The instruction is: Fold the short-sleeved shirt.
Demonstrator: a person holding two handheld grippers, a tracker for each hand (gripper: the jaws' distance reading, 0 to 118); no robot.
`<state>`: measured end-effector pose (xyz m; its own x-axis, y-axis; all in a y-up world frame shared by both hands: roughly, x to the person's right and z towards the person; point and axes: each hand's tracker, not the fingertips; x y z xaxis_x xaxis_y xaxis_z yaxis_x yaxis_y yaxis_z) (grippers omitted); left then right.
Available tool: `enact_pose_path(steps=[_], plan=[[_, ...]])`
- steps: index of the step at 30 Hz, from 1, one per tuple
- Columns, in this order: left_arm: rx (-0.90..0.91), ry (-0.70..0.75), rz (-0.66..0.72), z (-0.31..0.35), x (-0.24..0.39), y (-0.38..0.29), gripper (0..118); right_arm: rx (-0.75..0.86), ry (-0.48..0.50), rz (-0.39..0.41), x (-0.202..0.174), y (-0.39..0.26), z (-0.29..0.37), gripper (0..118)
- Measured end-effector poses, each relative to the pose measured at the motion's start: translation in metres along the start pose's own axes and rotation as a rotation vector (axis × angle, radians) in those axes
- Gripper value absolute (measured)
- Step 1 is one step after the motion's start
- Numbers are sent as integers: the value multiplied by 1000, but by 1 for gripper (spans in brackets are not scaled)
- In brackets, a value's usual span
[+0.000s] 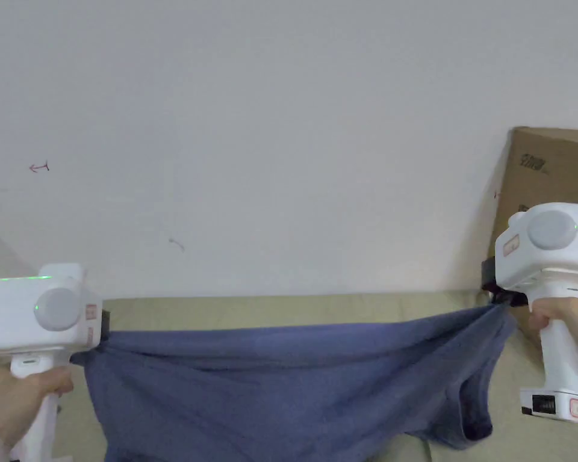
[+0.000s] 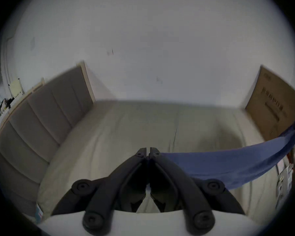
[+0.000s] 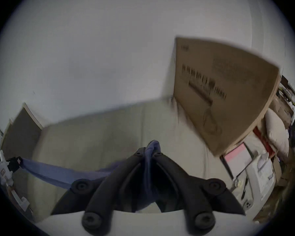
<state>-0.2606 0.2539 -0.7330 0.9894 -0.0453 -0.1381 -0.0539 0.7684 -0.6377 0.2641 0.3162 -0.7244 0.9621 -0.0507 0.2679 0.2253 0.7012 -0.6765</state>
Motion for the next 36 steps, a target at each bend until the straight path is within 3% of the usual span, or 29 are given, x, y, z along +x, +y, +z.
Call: enact_pose_path(steps=[6,11,15,19,24,31,32,33,34,35,36], plan=[[-172,-9,-17,-40,-1,-111,2,-228,-33,30,20,-111,-80,3],[-199,-49,71,0,-41,-185,2,-271,16,-21,50,-188,-62,3],[-204,-47,89,68,-71,-240,2,-285,40,0,75,-249,-6,3],[-202,-72,51,137,-91,-285,2,-244,120,-113,104,-317,80,3],[-220,-70,2,216,-112,-345,2,-279,76,-14,123,-407,167,3],[-262,-82,21,279,-132,-411,3,-292,51,26,140,-486,230,6],[-263,-90,23,280,-133,-416,11,-296,48,30,141,-489,230,15],[-256,-94,35,283,-133,-419,35,-299,49,30,142,-491,228,38],[-257,-97,32,286,-131,-419,55,-300,38,29,141,-490,227,53],[-255,-93,22,289,-130,-417,65,-291,-3,44,140,-488,228,60],[-245,-98,16,293,-128,-414,65,-268,-16,64,139,-485,230,60]])
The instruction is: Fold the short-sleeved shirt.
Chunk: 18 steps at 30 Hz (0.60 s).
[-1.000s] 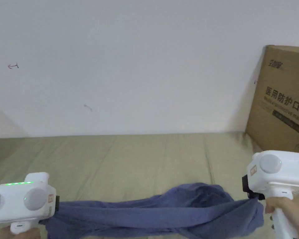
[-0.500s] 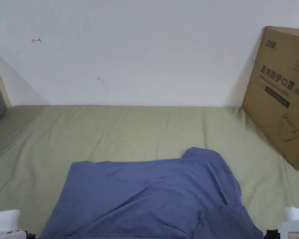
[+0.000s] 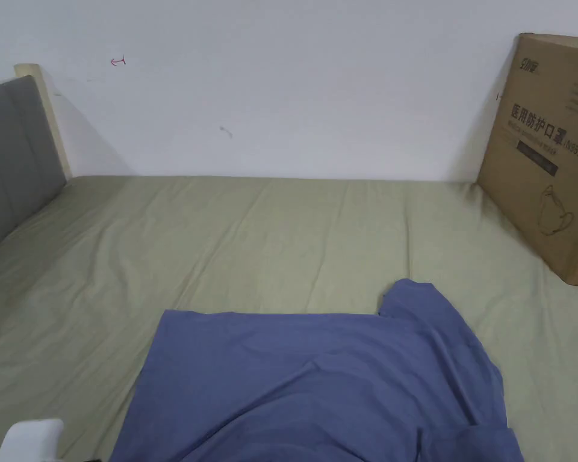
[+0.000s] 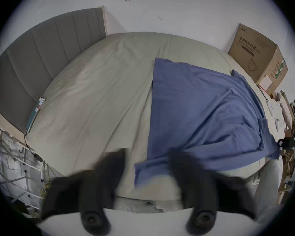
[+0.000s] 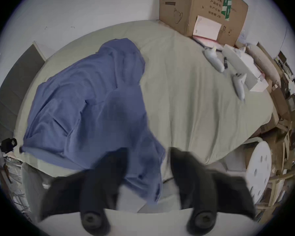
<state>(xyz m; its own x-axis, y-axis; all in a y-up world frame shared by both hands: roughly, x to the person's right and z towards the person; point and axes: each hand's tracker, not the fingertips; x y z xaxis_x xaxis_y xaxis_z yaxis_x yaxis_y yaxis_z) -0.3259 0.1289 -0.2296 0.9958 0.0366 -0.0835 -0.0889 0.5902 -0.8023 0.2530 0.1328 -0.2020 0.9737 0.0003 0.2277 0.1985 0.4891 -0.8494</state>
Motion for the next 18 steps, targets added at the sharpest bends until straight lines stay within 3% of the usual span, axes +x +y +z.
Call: enact_pose_path(steps=[1,2,5,6,7,8,9,10,12,15,18], plan=[[1,-8,-5,3,2,4,94,21,6,14,-1,8,1,77],[20,-25,0,7,3,8,110,44,6,18,-3,14,6,82],[72,-79,34,19,11,30,109,127,56,15,-15,44,19,82],[87,-101,49,18,15,37,99,152,73,13,-21,53,21,78],[106,-118,60,18,20,43,79,180,82,21,-30,61,23,65],[105,-119,62,17,24,48,45,206,83,35,-37,66,24,37],[96,-120,54,11,30,53,0,225,55,73,-48,71,22,0],[84,-109,41,6,35,54,0,263,-4,102,-58,74,22,0],[35,-151,3,-6,43,58,0,258,-24,157,-78,74,16,0],[7,-154,12,-23,48,64,0,168,100,98,-90,78,-5,0],[-8,-144,19,-44,49,84,0,153,97,72,-99,90,-27,0]])
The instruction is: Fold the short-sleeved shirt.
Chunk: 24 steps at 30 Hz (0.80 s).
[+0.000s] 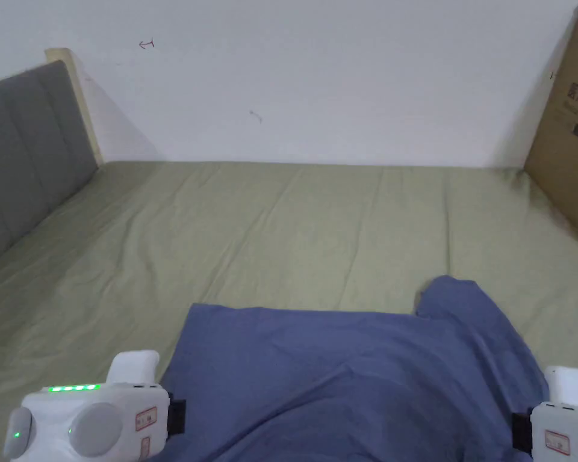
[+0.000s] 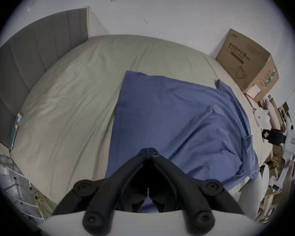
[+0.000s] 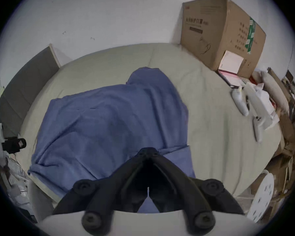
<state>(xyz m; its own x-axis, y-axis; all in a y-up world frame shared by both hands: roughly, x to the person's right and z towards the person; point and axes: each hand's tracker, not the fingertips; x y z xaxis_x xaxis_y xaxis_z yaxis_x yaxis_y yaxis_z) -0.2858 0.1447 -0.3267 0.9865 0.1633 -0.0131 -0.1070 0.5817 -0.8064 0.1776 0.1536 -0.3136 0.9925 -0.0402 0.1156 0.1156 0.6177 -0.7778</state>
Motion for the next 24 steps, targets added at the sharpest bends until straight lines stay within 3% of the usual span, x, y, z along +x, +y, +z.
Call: enact_pose_path(steps=[5,6,9,15,16,18,19,20,22,24], plan=[[-3,2,65,-52,-9,70,0,-18,26,-15,-9,37,-36,0],[14,6,88,-69,-12,88,15,-20,26,-8,-11,45,-44,0],[-45,82,123,-124,-23,142,92,-26,28,-1,-14,64,-70,0],[-156,102,137,-217,-40,193,96,-72,56,-19,-13,72,-105,0],[-176,101,139,-225,-42,193,96,-77,54,-17,-13,71,-108,0],[-242,145,147,-244,-44,187,73,-99,58,-16,-12,68,-115,0],[-214,143,115,-236,-43,188,70,-109,62,-19,-10,66,-117,0],[-201,136,103,-228,-40,190,60,-116,65,-23,-8,64,-119,0],[-165,146,37,-211,-35,189,10,-128,70,-34,-3,61,-122,0],[-172,122,100,-210,-37,187,3,-135,70,-47,6,63,-125,0]])
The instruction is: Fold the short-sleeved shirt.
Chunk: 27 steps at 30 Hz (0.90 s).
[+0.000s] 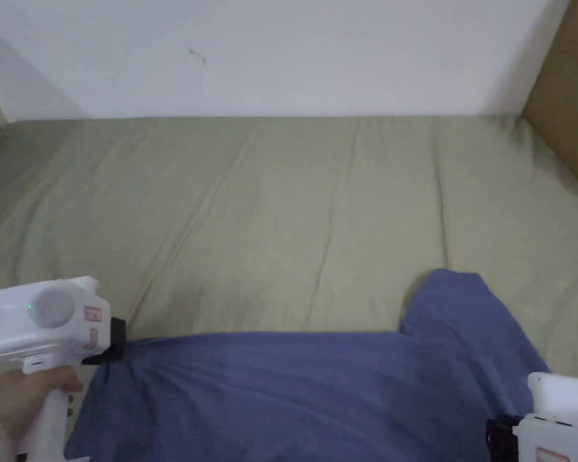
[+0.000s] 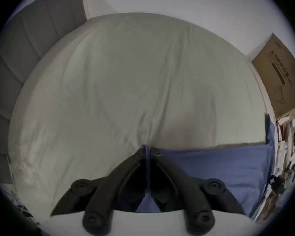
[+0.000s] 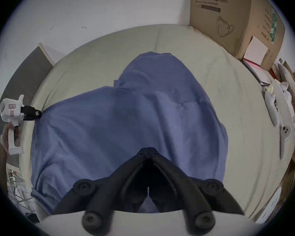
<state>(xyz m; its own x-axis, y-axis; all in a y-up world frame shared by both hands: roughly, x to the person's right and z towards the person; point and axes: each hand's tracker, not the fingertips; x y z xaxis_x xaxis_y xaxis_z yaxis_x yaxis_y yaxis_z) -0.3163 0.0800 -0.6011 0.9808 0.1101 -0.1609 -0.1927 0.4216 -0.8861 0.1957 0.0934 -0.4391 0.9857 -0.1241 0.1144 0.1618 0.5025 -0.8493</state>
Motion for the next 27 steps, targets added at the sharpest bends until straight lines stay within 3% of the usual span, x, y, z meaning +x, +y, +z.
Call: enact_pose_path(steps=[3,4,5,6,7,9,13,14,15,18,19,20,21,22,23,27], plan=[[1,5,-21,7,7,-3,3,14,26,-42,24,17,4,0],[1,10,-37,11,10,-4,3,8,29,-32,31,28,3,13],[5,6,-58,16,13,-4,3,0,13,-5,37,40,0,38],[9,5,-68,19,13,-3,3,15,-36,24,43,53,-4,82],[13,2,-65,25,14,-2,3,20,-80,45,52,70,-12,96],[30,-18,-56,36,16,0,3,43,-127,47,66,97,-26,95],[47,-20,-74,43,21,6,3,-36,-89,12,86,143,-68,94],[47,-15,-85,43,22,8,3,-46,-87,4,86,146,-77,91],[51,-12,-92,44,24,7,3,-72,-97,10,81,146,-86,75],[45,-7,-103,42,22,8,3,-132,-149,144,64,130,-109,71],[40,-5,-105,41,22,8,3,-87,-195,190,64,126,-117,71],[33,-1,-104,41,21,7,3,-71,-182,185,63,128,-112,67],[30,-2,-101,41,19,7,3,-91,-153,159,64,134,-108,53],[27,-5,-100,43,16,7,3,-94,-152,155,64,137,-104,31],[28,-5,-96,46,17,6,3,-87,-167,164,63,138,-100,0],[52,-15,-104,75,17,5,3,-51,-137,102,69,142,-66,0]])
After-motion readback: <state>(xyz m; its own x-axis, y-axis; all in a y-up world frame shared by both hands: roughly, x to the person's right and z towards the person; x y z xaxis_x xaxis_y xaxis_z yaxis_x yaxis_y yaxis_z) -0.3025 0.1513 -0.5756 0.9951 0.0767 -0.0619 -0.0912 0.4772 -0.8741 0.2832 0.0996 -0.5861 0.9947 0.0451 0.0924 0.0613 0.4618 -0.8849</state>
